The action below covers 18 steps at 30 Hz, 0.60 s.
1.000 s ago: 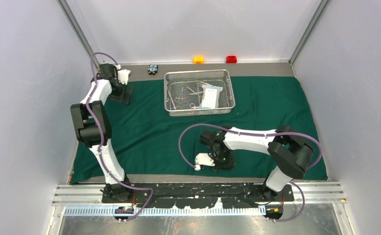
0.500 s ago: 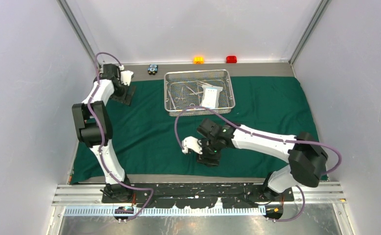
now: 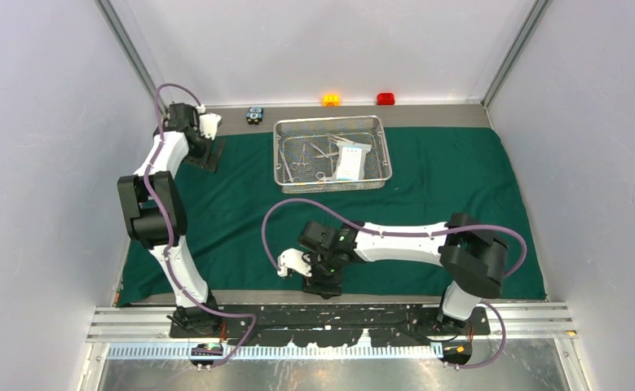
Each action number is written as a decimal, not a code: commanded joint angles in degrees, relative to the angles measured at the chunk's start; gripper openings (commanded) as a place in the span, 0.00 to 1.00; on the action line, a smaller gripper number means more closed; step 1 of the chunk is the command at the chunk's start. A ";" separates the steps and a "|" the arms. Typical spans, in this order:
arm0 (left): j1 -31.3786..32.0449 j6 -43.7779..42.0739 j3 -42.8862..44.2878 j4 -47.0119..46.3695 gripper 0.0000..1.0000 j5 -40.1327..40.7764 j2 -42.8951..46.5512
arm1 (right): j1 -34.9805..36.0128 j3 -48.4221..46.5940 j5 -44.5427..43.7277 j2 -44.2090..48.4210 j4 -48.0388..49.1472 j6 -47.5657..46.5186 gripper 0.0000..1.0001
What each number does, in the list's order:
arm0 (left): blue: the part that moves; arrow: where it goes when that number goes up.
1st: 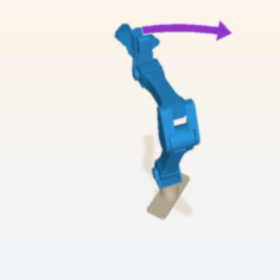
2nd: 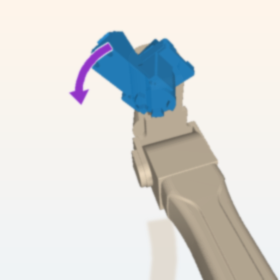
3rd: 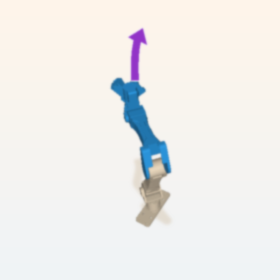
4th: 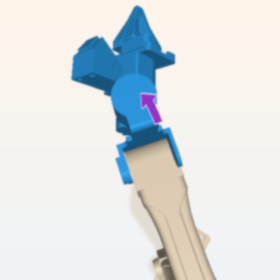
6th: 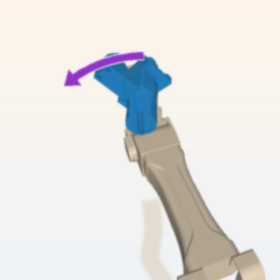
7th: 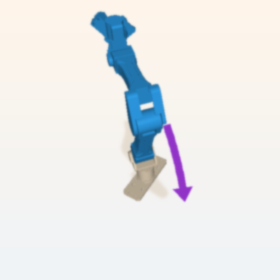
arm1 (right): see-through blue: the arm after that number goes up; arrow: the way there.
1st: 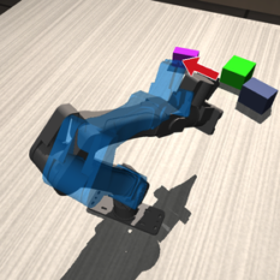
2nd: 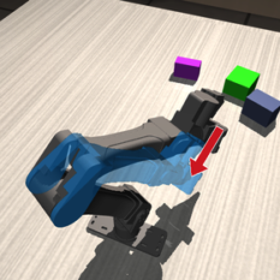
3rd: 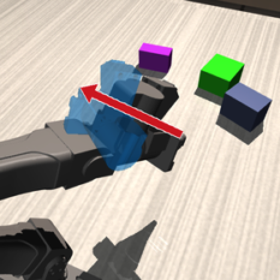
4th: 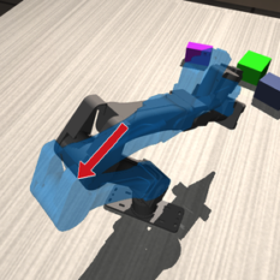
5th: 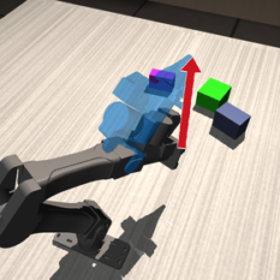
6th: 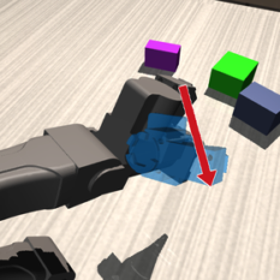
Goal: Open and lay out the surgical kit
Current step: Smooth out the surgical kit at the center of the board.
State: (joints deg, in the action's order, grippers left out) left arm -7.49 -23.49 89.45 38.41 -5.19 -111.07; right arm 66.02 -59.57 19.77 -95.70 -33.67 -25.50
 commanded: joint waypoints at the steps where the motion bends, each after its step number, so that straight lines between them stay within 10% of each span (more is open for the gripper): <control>1: 0.01 -1.09 0.90 -0.40 0.75 -1.17 2.71 | 0.34 -1.42 -4.15 -1.88 2.48 0.76 0.63; 9: -0.02 -1.14 1.07 -0.34 0.74 -1.31 2.52 | 0.55 -0.38 -6.87 -3.97 2.30 -0.86 0.55; 18: -0.04 -1.78 2.66 0.76 0.74 -0.38 1.53 | 1.72 1.59 -7.04 -5.16 2.06 -0.13 0.24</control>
State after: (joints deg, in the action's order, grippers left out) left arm -7.49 -24.49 89.54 38.50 -5.58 -111.07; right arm 66.67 -59.46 12.45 -99.07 -31.27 -26.15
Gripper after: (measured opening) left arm 0.744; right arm 0.302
